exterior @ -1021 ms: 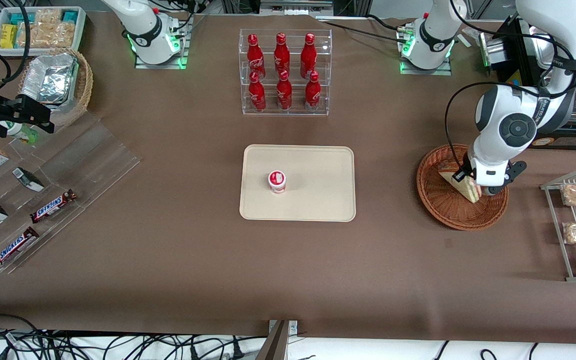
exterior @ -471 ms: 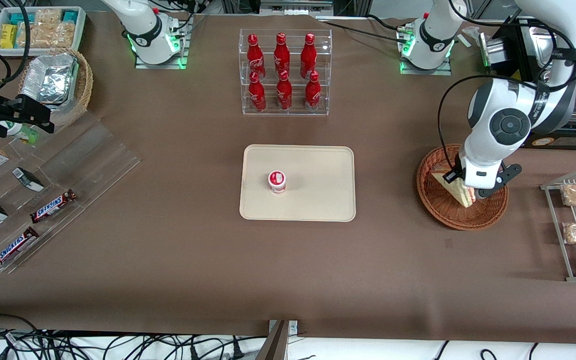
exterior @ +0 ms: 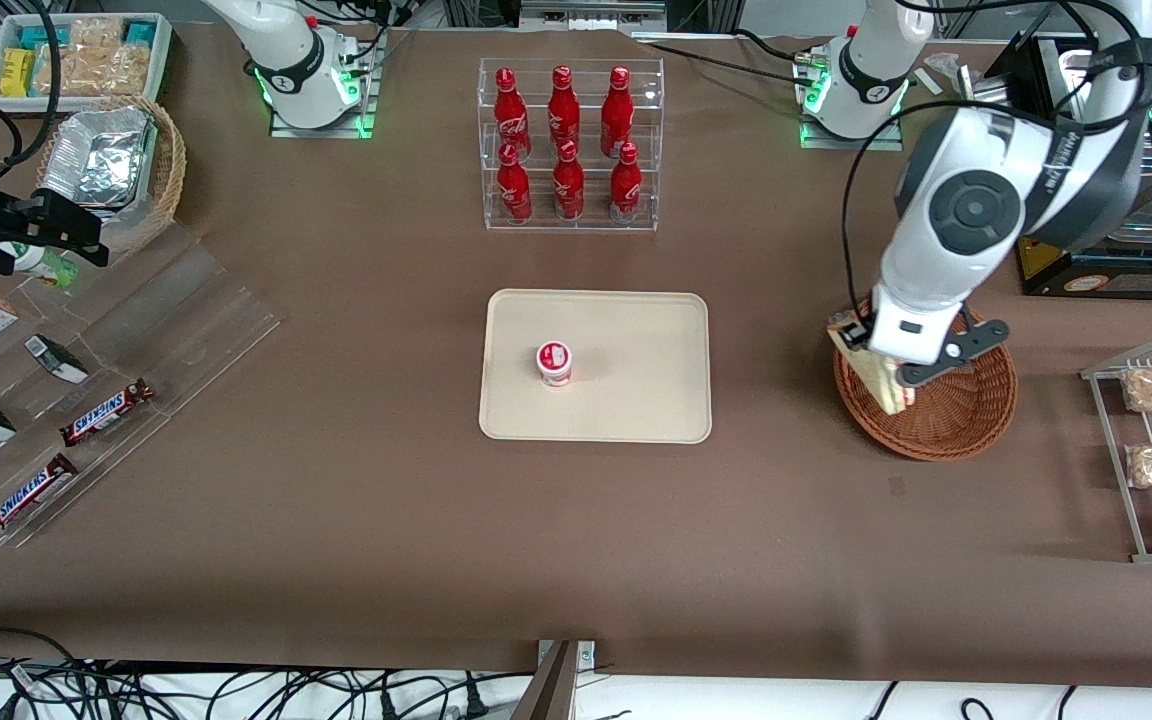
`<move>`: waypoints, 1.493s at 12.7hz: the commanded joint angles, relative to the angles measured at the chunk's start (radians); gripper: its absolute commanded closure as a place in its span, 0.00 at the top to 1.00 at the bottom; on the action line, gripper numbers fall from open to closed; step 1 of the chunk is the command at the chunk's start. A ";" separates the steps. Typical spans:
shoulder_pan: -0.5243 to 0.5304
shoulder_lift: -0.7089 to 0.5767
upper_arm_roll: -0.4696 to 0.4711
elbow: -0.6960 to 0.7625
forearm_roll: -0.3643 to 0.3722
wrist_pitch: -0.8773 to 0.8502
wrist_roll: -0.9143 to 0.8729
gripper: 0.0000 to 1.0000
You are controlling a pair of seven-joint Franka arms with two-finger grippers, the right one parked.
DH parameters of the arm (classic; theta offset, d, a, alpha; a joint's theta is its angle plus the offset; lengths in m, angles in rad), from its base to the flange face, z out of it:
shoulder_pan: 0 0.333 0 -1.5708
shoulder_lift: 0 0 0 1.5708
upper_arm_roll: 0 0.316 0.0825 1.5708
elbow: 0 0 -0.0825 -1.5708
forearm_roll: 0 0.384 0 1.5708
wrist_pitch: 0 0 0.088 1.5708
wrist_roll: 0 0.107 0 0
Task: Place sandwich from basket to tray
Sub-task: 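Carry the sandwich with the left gripper over to the cream tray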
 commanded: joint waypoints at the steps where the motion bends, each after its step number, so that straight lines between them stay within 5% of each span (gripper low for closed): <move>1: 0.002 0.011 -0.087 0.047 -0.015 -0.027 0.031 0.37; 9: -0.060 0.186 -0.262 0.069 0.031 0.173 0.011 0.38; 19: -0.149 0.355 -0.262 0.073 0.341 0.300 -0.314 0.38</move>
